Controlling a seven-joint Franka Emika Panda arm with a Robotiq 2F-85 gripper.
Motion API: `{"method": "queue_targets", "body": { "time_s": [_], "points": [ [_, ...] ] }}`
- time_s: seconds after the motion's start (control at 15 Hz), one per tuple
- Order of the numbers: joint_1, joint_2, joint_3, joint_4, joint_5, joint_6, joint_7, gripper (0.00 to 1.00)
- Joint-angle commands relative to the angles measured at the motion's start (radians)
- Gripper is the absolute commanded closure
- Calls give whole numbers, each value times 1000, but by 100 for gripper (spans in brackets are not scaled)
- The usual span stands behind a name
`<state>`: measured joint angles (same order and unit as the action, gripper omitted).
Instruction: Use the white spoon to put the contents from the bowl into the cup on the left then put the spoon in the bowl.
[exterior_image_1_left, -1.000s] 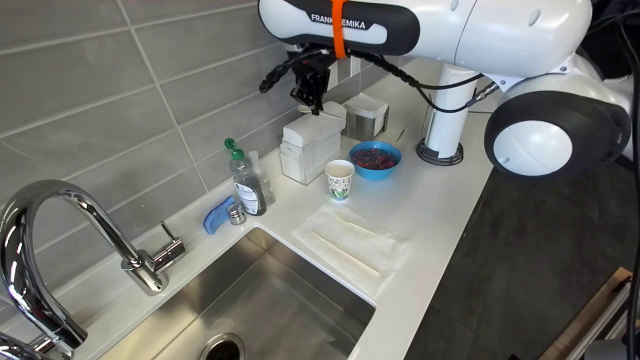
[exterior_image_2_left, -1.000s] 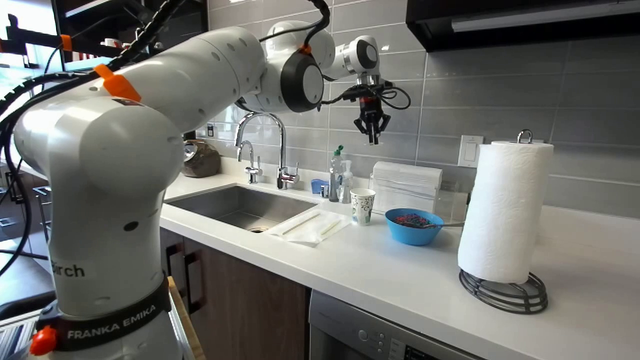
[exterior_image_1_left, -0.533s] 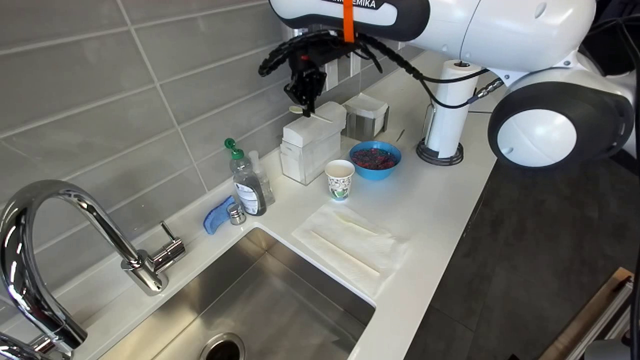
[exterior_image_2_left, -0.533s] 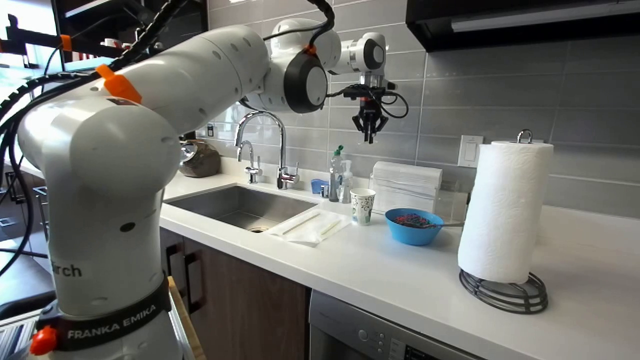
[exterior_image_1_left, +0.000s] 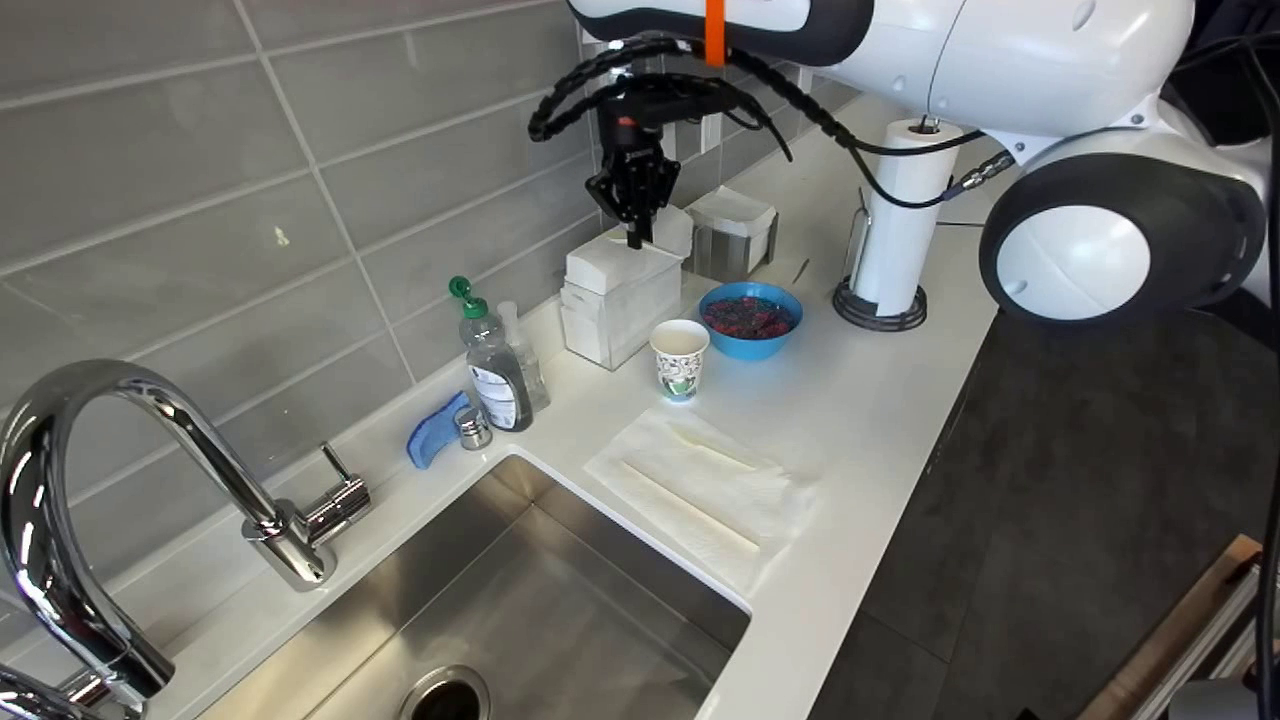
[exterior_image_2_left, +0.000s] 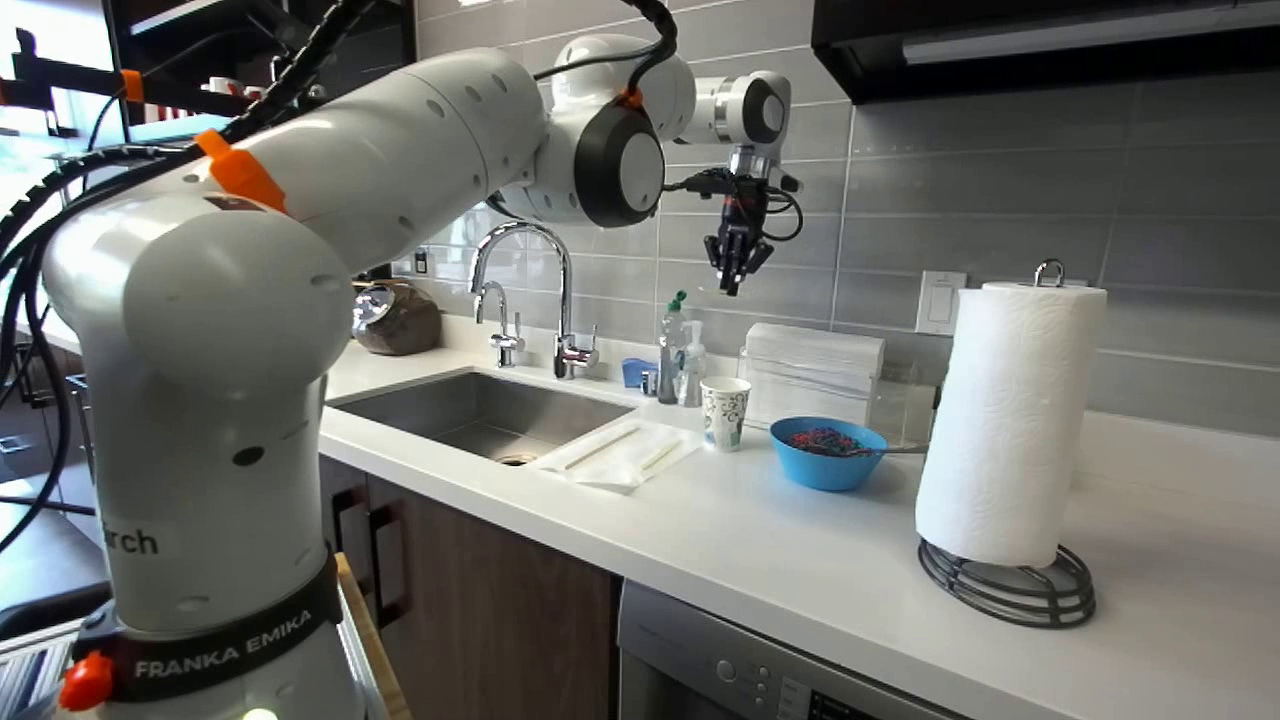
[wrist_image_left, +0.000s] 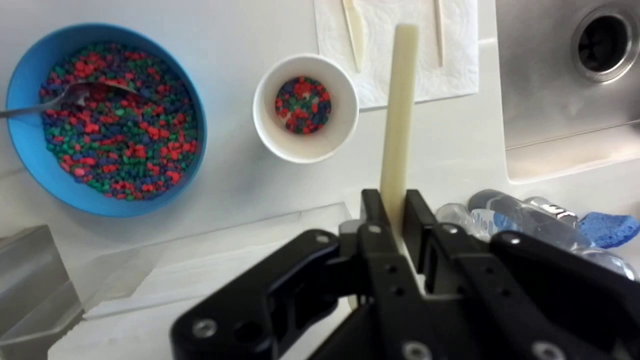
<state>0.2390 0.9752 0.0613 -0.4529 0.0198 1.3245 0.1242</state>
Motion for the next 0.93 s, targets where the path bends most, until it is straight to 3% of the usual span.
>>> {"method": "queue_targets", "body": {
  "time_s": [0.0, 0.87],
  "points": [
    [-36, -17, 22, -27, 62, -104, 91, 96],
    [-157, 29, 73, -3, 246, -276, 253, 96]
  ]
}}
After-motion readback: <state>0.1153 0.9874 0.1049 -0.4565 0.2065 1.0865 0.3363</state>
